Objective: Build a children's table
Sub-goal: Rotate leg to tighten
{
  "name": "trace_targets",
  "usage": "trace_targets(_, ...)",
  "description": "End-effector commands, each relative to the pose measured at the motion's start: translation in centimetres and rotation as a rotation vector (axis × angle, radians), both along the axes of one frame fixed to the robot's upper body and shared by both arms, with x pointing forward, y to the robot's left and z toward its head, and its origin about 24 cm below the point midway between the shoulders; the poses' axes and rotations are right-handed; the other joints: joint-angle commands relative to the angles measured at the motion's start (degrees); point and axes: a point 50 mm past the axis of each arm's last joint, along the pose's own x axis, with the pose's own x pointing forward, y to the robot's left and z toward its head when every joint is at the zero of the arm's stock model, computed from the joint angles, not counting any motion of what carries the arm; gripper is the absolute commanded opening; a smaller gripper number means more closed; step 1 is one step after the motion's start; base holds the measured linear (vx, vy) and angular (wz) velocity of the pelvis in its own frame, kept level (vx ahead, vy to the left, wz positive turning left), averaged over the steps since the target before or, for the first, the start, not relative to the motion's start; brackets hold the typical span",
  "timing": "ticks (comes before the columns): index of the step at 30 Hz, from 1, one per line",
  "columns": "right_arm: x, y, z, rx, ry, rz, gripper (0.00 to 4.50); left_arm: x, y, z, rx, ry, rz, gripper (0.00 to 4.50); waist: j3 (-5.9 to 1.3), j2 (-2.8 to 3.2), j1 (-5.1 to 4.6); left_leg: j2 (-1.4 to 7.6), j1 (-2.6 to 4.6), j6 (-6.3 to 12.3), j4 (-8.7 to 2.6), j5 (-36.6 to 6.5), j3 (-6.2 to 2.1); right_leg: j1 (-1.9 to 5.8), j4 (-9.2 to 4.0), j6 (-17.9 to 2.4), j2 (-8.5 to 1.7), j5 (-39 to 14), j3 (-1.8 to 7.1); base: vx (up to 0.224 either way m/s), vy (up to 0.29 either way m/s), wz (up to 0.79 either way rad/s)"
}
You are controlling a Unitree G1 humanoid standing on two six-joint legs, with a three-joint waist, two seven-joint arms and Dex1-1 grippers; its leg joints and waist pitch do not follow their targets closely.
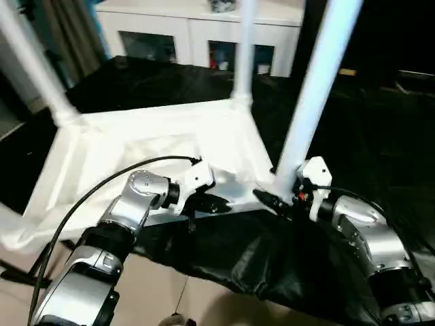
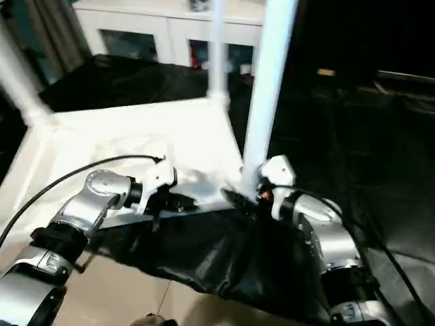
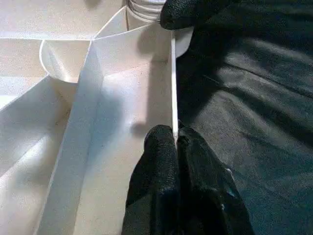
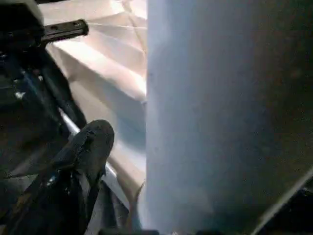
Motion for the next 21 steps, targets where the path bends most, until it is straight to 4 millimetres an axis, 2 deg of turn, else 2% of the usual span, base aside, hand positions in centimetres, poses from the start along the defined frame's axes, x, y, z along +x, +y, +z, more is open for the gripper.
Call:
trace_targets(1,0.1,0.2,0.2,0.001,0.016,0.061,4.05,-0.1,-0.4,0.7,-0.039,-0.007,-0.044,0.00,-3.77,-1.02,0.15,4.49,1.28,3.86,-4.14,-10.2,-2.15,2.30,-3.93,-14.2,-4.88,-7.6,3.46,0.000,0.000,0.00)
trace_targets(7,-0.3,0.7,0.2,-0.018,0.044,0.155,3.91,0.1,0.3,0.8,-0.025,-0.005,-0.057,0.00,-3.87,-1.17,0.44,4.41,1.06,4.91,-3.87,-8.2,-2.05,2.40,-3.63,-14.8,-5.03,-5.2,3.43,0.000,0.000,0.00)
trace_targets(13,-0.3,0.5,0.0,-0.019,0.064,0.158,3.32,0.1,0.6,0.7,-0.016,0.004,-0.061,0.00,-3.84,-1.15,0.61,4.43,1.16,4.23,-3.93,-9.0,-2.06,2.36,-3.73,-14.7,-5.05,-6.4,3.45,0.000,0.000,0.00)
trace_targets(16,-0.4,0.5,-0.1,-0.012,0.076,0.165,3.17,-0.1,0.6,0.7,-0.018,0.014,-0.066,0.00,-3.92,-1.16,0.65,4.41,1.16,4.46,-3.86,-8.4,-2.04,2.37,-3.60,-14.8,-4.97,-5.6,3.44,0.000,0.000,0.00)
trace_targets(18,-0.4,0.5,-0.2,-0.012,0.088,0.174,2.99,-0.1,0.8,0.6,-0.018,0.017,-0.065,0.00,-3.96,-1.24,0.77,4.43,1.13,4.82,-3.79,-7.8,-2.02,2.37,-3.51,-14.9,-5.03,-5.0,3.44,0.000,0.000,0.00)
trace_targets(19,-0.5,0.5,-0.3,-0.013,0.096,0.182,2.91,-0.1,0.8,0.6,-0.019,0.018,-0.064,0.00,-3.95,-1.78,0.83,4.41,1.09,5.05,-3.77,-7.4,-2.01,2.43,-3.37,-14.9,-5.09,-5.0,3.43,0.000,0.000,0.00)
trace_targets(20,-0.6,0.5,-0.3,-0.014,0.102,0.191,2.83,-0.1,0.9,0.6,-0.020,0.020,-0.063,0.00,-3.92,-1.59,0.87,4.41,1.11,5.09,-3.79,-7.4,-1.99,2.34,-3.45,-14.8,-5.06,-5.4,3.40,0.000,0.000,0.00)
trace_targets(21,-0.6,0.5,-0.4,-0.017,0.106,0.197,2.74,-0.2,1.0,0.6,-0.020,0.022,-0.063,0.00,-3.94,-1.66,0.92,4.49,1.20,4.99,-3.81,-7.6,-2.00,2.27,-3.49,-14.7,-5.05,-6.0,3.39,0.000,0.000,0.00)
